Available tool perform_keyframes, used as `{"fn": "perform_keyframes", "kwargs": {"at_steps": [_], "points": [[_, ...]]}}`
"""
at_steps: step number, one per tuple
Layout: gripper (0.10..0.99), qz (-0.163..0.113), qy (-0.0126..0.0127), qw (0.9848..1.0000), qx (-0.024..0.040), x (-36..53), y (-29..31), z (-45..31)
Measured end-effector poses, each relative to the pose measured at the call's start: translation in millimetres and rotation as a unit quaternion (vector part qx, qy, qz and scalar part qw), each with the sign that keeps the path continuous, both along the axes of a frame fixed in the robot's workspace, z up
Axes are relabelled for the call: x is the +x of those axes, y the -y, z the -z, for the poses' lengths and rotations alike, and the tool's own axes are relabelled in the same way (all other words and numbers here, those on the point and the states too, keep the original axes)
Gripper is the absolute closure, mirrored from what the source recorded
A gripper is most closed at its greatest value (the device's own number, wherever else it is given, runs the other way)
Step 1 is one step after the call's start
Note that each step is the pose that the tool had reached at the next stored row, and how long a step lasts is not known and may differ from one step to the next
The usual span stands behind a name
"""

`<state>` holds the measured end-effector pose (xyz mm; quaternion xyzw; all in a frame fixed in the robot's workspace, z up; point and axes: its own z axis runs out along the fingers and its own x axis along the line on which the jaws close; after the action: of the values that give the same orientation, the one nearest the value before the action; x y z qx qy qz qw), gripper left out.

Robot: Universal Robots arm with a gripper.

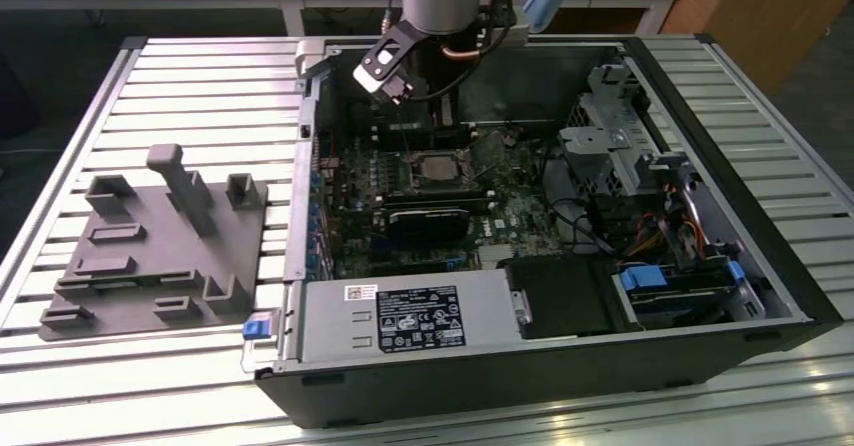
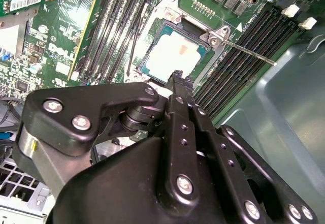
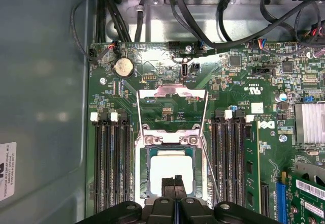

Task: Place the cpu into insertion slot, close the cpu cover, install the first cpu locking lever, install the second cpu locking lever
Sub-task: 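Close the cpu cover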

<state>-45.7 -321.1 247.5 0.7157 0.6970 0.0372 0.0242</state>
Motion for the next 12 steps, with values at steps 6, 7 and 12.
{"fn": "perform_keyframes", "kwargs": {"at_steps": [6, 7, 12], "points": [[0.980, 0.000, 0.0000, 1.0000, 0.0000, 0.0, 0.0, -2.7], [0.980, 0.000, -0.0001, 1.0000, 0.0000, 0.0, 0.0, -3.8], [0.980, 0.000, 0.0000, 1.0000, 0.0000, 0.0, 0.0, -10.8]]}}
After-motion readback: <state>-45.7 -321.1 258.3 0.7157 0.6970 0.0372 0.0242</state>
